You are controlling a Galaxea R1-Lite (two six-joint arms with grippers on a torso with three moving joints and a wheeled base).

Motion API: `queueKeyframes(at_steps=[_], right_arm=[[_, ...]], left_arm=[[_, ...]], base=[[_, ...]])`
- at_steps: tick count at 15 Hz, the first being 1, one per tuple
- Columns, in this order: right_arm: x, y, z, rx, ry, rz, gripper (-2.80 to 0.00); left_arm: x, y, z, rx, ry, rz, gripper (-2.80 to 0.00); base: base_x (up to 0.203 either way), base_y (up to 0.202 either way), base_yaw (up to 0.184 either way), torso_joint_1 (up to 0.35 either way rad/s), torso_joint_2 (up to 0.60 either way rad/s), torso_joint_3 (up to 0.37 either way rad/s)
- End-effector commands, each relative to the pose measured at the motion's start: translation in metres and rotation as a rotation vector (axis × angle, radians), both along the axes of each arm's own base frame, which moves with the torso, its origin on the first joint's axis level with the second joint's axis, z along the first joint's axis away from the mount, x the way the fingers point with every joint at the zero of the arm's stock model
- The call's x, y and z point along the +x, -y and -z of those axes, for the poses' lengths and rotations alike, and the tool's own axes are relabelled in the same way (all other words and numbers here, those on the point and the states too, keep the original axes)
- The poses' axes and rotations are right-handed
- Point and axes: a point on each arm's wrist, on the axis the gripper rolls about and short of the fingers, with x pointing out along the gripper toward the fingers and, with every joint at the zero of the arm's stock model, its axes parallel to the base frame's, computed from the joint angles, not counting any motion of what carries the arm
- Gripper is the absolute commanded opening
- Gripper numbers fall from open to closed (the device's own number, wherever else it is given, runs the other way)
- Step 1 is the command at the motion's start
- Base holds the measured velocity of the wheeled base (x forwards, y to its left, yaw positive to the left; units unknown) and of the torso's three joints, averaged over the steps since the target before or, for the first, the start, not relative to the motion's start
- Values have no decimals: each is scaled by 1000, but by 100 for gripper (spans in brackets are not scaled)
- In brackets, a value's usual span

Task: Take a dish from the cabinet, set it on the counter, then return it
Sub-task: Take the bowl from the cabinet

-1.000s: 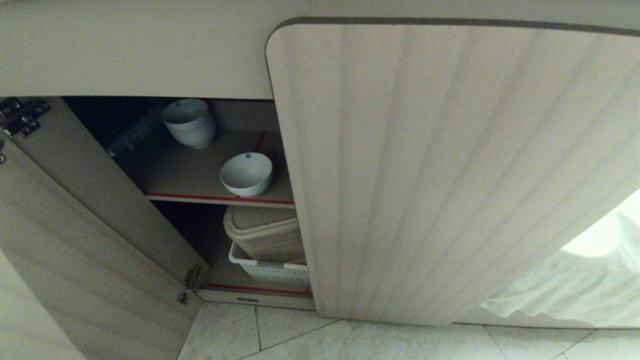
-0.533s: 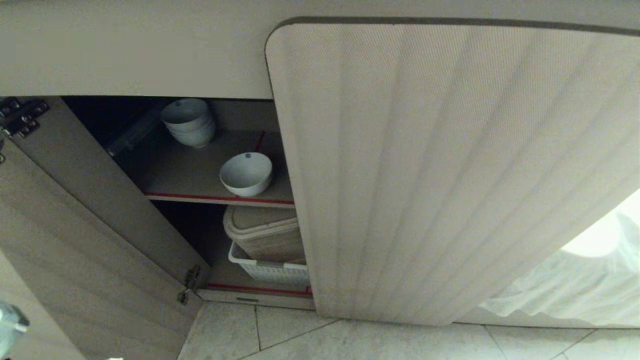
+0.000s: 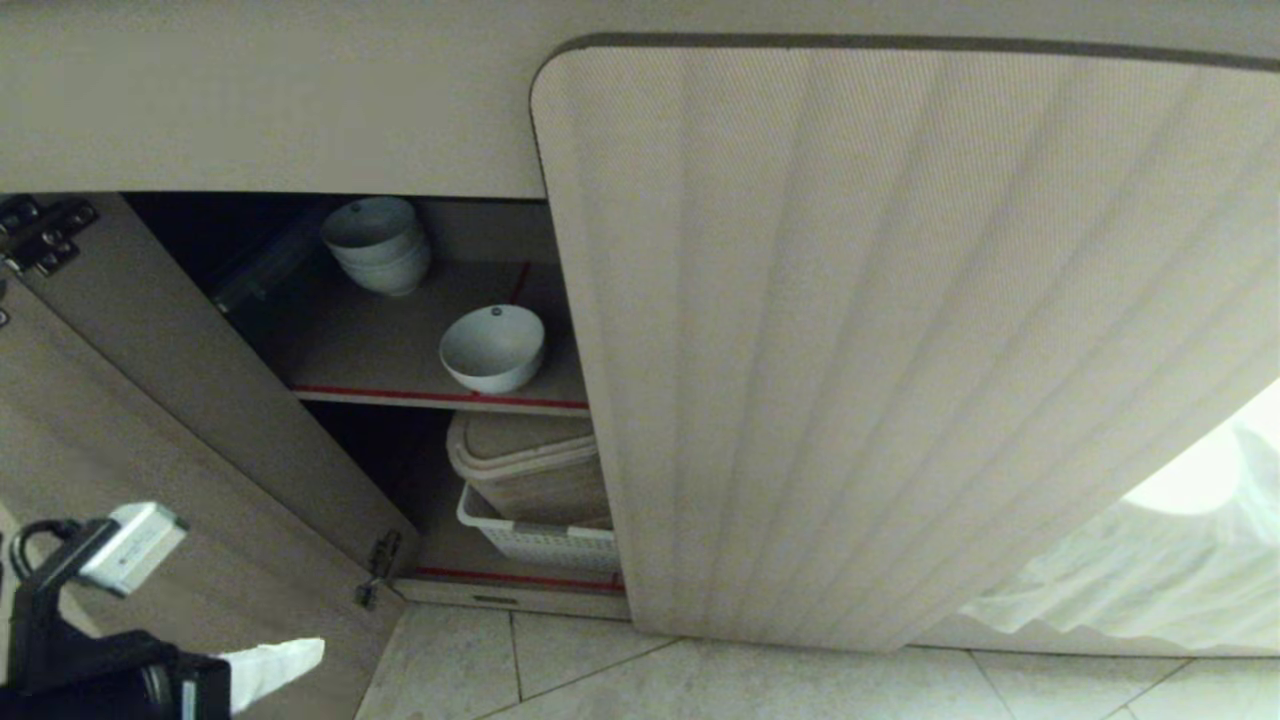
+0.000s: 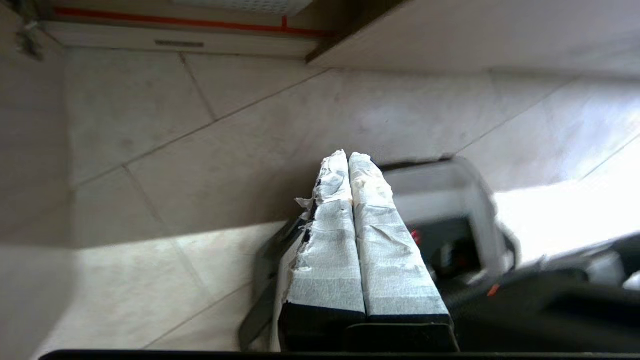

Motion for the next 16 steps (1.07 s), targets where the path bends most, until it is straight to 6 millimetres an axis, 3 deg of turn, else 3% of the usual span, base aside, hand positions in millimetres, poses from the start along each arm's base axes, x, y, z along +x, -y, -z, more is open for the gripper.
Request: queueKeyframes(at_steps=[1, 8, 13, 16], right_arm=[[0, 0, 0, 0, 1, 0, -280], [0, 0, 0, 0, 1, 0, -280], [0, 0, 0, 0, 1, 0, -280], [0, 0, 0, 0, 1, 0, -280]], left_arm=[[26, 7, 6, -33, -75, -13, -280], [78, 34, 3, -48, -160, -120, -280], [114, 42, -8, -102, -148, -209, -280], [132, 46, -9, -154, -54, -256, -280]], base=[[0, 0, 0, 0, 0, 0], [0, 0, 0, 0, 0, 0], [0, 0, 0, 0, 0, 0], [0, 0, 0, 0, 0, 0]])
